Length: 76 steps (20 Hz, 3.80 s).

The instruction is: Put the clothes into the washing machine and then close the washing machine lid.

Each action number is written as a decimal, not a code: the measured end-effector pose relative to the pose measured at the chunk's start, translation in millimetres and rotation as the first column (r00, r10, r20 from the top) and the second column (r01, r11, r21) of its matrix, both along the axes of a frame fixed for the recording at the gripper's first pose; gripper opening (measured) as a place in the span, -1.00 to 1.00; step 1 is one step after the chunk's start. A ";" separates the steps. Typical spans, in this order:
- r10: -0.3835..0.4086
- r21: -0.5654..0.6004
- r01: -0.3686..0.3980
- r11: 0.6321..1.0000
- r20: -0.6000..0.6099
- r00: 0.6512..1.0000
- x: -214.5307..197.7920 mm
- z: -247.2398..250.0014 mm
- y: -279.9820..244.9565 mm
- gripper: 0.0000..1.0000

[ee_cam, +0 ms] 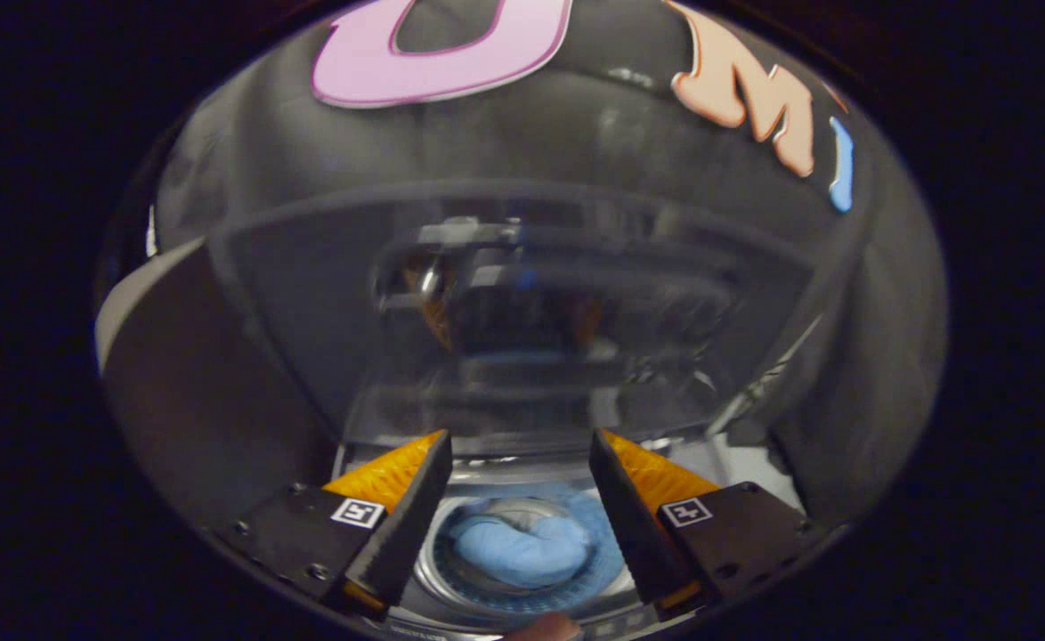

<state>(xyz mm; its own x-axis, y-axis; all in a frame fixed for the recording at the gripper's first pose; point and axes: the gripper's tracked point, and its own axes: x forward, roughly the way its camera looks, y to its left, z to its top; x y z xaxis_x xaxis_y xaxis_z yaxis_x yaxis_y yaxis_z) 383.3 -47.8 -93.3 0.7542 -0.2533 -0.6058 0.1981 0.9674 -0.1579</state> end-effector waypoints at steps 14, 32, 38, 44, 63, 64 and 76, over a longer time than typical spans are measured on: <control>0.099 -0.100 -0.061 0.993 0.438 0.893 63.8 186.8 -1.0 0.93; 0.014 0.033 -0.029 0.999 0.376 0.926 67.1 141.5 -8.3 0.88; 0.011 0.035 -0.028 0.999 0.397 0.918 50.2 142.7 -5.1 0.88; 0.006 0.030 -0.020 0.999 0.411 0.912 38.8 143.2 -3.7 0.88; -0.008 0.029 -0.005 1.000 0.430 0.903 23.0 142.7 -1.9 0.87; -0.007 0.028 -0.006 1.000 0.429 0.903 23.2 143.3 -1.8 0.87; -0.011 0.026 -0.001 1.000 0.449 0.893 -4.1 140.0 0.0 0.87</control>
